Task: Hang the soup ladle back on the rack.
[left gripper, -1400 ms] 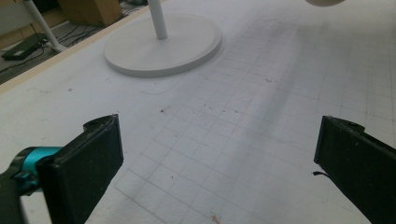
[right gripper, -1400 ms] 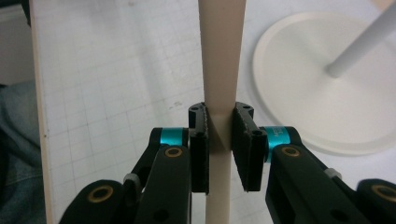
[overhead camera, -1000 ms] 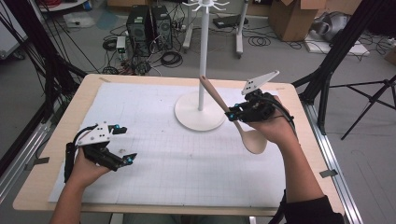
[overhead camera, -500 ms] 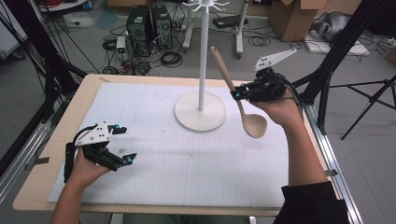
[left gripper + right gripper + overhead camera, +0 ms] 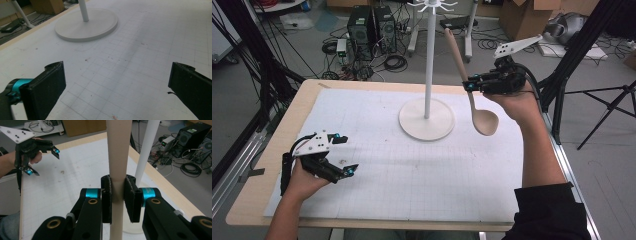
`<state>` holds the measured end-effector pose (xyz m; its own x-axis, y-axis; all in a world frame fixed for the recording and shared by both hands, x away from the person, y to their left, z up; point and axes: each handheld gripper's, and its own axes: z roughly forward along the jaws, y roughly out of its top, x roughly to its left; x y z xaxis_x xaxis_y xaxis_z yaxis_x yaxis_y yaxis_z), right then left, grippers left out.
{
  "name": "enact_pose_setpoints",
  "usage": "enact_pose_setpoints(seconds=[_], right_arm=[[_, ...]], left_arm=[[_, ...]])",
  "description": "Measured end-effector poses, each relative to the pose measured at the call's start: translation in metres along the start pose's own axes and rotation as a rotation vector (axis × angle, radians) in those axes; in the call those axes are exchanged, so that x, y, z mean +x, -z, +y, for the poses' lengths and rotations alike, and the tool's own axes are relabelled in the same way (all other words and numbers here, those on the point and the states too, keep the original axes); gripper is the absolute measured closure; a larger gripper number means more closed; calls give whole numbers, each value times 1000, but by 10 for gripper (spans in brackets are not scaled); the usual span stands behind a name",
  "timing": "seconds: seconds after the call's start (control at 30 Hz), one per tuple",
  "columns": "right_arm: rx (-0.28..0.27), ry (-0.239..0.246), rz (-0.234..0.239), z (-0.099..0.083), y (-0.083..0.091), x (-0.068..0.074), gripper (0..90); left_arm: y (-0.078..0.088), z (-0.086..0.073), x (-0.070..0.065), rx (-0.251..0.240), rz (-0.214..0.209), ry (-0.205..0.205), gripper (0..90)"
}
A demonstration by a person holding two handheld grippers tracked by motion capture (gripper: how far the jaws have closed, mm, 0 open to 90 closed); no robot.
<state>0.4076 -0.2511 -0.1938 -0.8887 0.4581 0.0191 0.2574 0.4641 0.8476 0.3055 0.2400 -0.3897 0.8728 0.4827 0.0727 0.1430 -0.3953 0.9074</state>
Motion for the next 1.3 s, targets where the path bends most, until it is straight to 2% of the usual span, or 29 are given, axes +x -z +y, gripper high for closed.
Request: enact_pose_setpoints(seconds=[0.27, 0.67, 0.93, 1.3], right_arm=[[-14, -16, -23, 4, 6, -5, 778], [-49, -57, -57, 24, 16, -20, 778], [-22, -75, -72, 30, 12, -29, 778], [-12, -94, -64, 28, 8, -34, 778]], left_arm=[[1, 0, 0, -3, 1, -4, 17], [1, 0, 0, -4, 2, -1, 17], [3, 0, 1, -5, 6, -1, 17], [4, 0, 1, -7, 5, -1, 17]])
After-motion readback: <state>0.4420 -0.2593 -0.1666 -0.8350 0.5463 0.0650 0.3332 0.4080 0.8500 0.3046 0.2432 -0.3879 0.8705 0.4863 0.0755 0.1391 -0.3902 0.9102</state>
